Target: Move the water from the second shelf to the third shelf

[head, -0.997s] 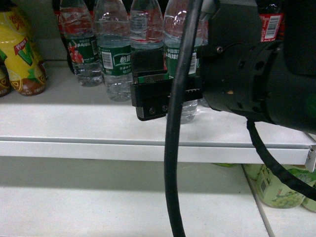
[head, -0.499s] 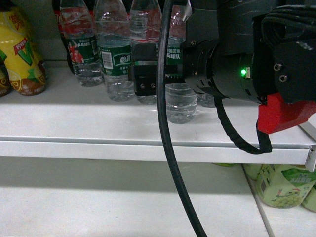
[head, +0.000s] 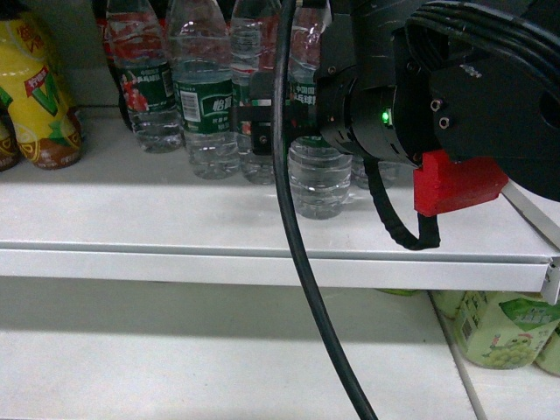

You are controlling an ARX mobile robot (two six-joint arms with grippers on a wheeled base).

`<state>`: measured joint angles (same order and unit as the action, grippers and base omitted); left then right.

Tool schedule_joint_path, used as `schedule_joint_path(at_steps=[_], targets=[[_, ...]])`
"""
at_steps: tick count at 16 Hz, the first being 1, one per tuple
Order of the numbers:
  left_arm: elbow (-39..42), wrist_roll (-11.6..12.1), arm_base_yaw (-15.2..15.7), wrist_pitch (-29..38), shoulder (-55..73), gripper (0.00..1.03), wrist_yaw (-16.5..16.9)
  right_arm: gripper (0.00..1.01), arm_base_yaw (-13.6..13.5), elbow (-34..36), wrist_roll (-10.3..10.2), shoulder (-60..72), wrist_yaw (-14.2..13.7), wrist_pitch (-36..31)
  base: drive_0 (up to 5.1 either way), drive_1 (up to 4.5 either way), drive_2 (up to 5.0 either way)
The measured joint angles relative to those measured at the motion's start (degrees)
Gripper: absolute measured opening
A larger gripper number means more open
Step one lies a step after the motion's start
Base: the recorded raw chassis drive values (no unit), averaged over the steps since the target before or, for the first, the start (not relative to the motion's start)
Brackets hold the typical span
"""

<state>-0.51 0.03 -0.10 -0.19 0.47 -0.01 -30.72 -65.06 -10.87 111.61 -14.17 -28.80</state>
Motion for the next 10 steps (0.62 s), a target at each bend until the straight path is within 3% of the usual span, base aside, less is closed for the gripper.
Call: schedule_joint_path(at_steps=[2, 4, 10], targets=[[0.0, 0.0, 0.0, 0.0, 0.0, 0.98, 0.0, 0.56, 0.0, 1.2, 0.0, -0.6, -0.2, -0.9, 0.0, 0.00, 0.0], [0.0, 0.0, 0.0, 0.0, 0.0, 0.98, 0.0, 0.44, 0.0, 3.1, 0.0, -2.1, 0.1, -1.7, 0.0, 0.00, 0.0], [0.0, 0.0, 0.0, 0.0, 0.0, 0.98, 0.0, 0.41, 1.2, 17.1, 0.2, -14.0, 5.5, -2.9, 0.0, 0.00, 0.0]])
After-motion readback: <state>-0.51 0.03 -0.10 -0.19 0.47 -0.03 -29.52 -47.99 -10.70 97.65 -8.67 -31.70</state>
